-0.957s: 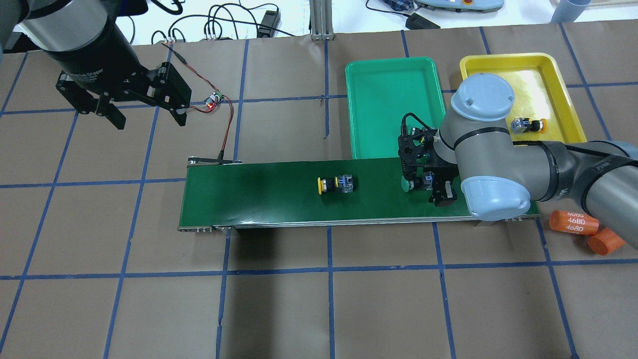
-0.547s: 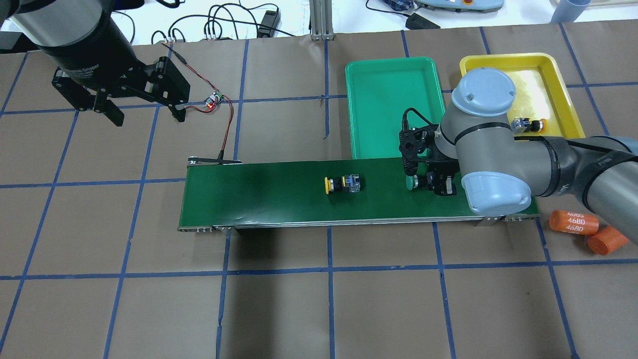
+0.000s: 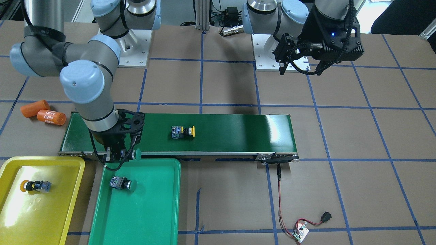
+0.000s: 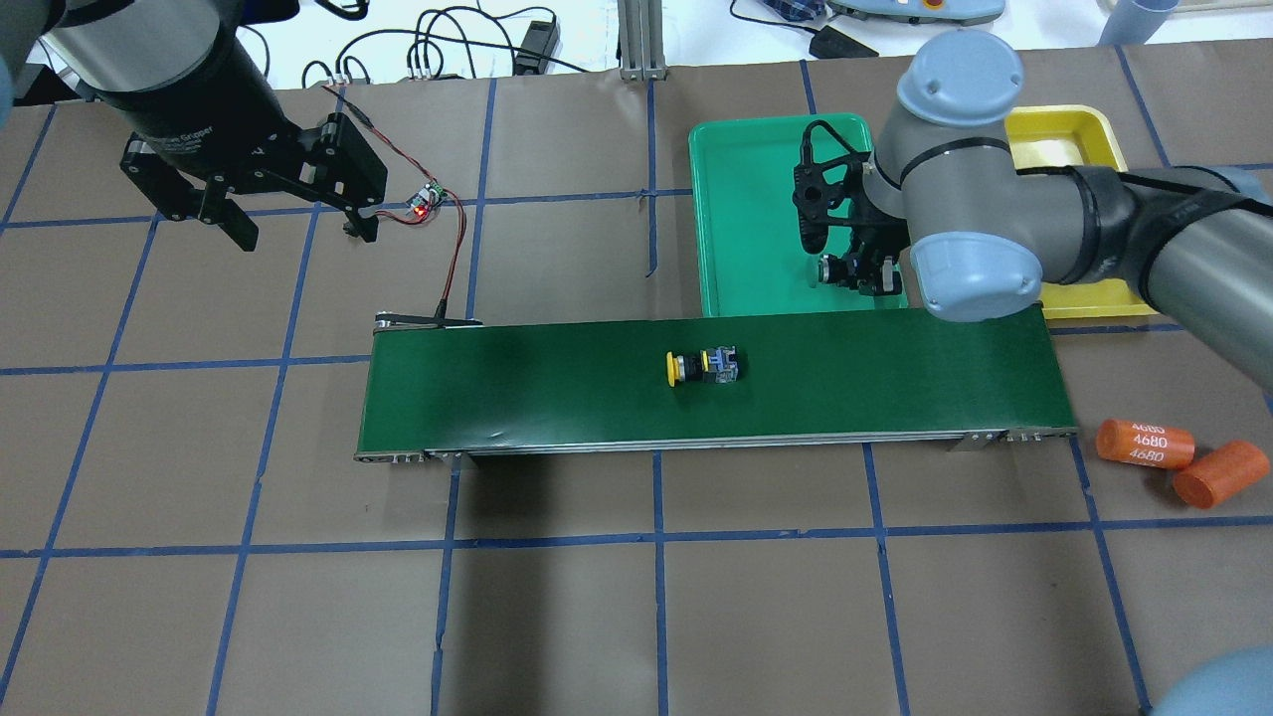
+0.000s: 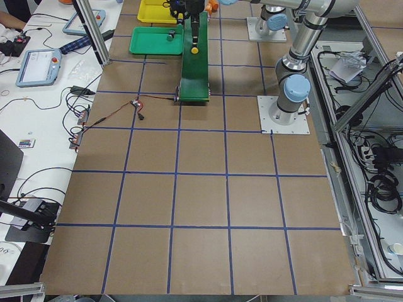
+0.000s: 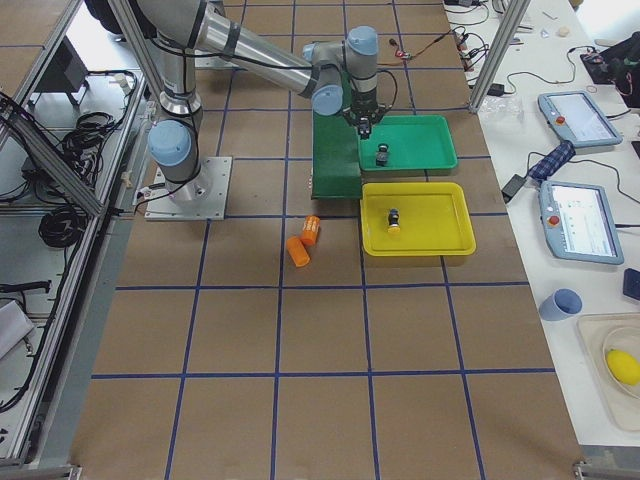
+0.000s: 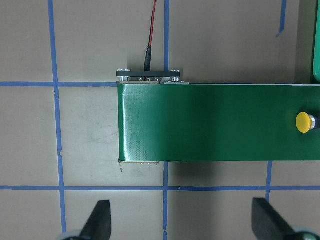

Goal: Sort buttons by color to trays
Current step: 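Carry the green button into the green tray and release it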

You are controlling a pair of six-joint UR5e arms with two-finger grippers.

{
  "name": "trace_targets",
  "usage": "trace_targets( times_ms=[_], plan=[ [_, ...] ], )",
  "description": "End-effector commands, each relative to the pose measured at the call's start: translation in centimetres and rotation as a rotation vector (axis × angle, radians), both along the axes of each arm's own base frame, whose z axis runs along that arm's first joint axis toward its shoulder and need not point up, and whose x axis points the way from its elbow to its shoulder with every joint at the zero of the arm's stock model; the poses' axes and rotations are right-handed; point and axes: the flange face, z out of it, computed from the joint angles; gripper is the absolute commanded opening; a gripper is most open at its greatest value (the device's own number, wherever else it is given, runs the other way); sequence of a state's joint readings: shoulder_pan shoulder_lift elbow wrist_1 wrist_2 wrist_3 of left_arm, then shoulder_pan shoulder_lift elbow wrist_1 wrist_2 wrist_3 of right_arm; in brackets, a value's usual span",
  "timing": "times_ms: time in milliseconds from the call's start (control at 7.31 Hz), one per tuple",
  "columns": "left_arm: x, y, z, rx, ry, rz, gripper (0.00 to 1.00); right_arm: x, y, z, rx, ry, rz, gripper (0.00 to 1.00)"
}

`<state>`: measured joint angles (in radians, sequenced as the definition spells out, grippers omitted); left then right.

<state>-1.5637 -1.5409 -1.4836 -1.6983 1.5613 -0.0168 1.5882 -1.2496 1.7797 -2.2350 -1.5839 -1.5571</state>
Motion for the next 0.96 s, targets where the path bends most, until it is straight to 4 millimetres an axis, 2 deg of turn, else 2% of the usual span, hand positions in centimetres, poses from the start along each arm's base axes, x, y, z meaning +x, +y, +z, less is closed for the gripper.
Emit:
trace_targets(
  times_ms=[0,137,274,410,547,821],
  plan=[
    [0.0,0.0,-0.1,0.000,0.000,0.001,1.00,0.4,-4.0,-2.3,0.016,-0.016,-0.002,0.01],
    [0.0,-0.1,-0.2,0.002,0.000,0.001,1.00,0.5,-4.2,-3.8,0.042,-0.020,0.000,0.41],
    [0.0,-0.1,-0.2,0.002,0.000,0.001,1.00,0.6,-4.2,-4.2,0.050,-0.031,0.001,0.91],
    [0.0,-0.1,-0.2,0.002,0.000,0.001,1.00,0.5,-4.2,-3.7,0.044,-0.028,0.003,1.00],
    [0.0,-0.1,-0.2,0.003,0.000,-0.001,1.00,-0.4,-3.8,-3.0,0.074,-0.029,-0.008,1.00],
    [0.0,-0.1,-0.3,0.005,0.000,-0.004,1.00,-1.0,-1.1,0.6,0.090,-0.020,0.001,1.00]
  ],
)
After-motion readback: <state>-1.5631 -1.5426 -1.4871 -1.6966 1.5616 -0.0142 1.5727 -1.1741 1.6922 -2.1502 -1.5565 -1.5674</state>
